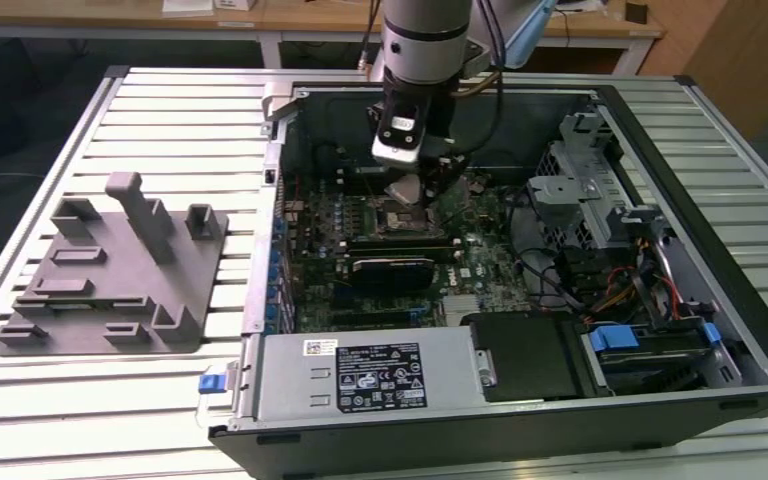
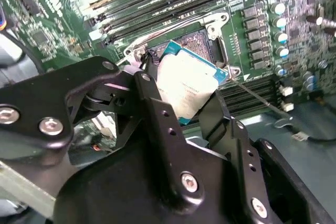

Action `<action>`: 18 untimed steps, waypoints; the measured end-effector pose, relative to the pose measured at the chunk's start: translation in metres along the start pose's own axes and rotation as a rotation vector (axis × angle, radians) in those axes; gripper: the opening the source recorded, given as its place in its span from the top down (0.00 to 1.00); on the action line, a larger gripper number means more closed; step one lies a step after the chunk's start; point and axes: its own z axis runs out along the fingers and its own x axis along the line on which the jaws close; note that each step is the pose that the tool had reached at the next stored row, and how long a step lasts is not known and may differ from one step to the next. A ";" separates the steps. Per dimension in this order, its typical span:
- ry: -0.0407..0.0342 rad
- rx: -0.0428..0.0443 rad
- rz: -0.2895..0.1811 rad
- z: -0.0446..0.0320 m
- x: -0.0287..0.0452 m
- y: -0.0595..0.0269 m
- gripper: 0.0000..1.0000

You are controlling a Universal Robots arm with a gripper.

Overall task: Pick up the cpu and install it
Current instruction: 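Place the cpu into insertion slot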

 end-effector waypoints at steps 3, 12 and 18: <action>-0.0020 0.0010 0.055 0.0007 0.0000 0.0000 0.45; -0.0082 0.0040 0.219 0.0034 0.0001 -0.0001 0.45; -0.0123 0.0061 0.328 0.0052 0.0001 -0.0002 0.45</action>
